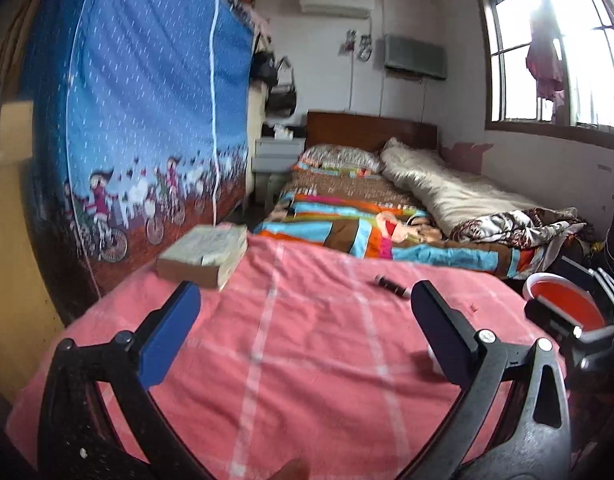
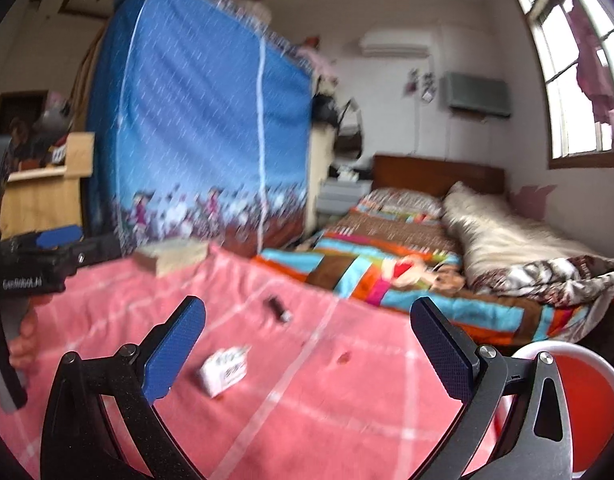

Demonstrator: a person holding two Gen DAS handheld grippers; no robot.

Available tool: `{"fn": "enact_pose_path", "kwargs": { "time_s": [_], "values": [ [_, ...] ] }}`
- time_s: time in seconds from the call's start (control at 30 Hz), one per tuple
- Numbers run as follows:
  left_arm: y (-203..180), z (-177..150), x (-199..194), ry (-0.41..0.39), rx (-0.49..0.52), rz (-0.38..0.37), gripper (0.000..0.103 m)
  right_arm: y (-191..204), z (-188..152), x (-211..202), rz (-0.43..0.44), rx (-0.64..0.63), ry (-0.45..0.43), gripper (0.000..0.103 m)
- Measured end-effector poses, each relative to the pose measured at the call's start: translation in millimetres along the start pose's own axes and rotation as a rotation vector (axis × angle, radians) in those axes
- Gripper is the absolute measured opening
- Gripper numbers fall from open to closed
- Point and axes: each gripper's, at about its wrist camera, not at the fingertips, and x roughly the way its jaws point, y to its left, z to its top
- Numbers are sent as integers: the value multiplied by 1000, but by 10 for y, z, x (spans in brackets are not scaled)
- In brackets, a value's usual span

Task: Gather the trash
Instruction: 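Move both grippers back over the bedspread toward the white packet, then grasp the white skin-care packet with the right gripper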

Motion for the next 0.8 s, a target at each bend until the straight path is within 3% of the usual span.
{"fn": "enact_pose_path", "kwargs": {
  "time_s": [0.23, 0.43, 0.57, 0.67, 0.8],
  "values": [
    [99, -18, 244, 134, -29, 48, 95, 153, -169, 379, 125, -4, 237, 99],
    [110, -65, 531, 273, -18, 49, 92, 223, -251, 604, 193, 18, 355, 84],
    [132, -132, 749, 389, -28, 27, 74, 260, -291, 705, 191, 4, 400, 66],
    [157, -177, 845, 445, -42, -8, 61, 249, -286, 716, 188, 1, 406, 36],
    [112, -199, 923, 483, -34, -54, 45, 177, -278, 729, 214, 37, 411, 36]
  ]
}}
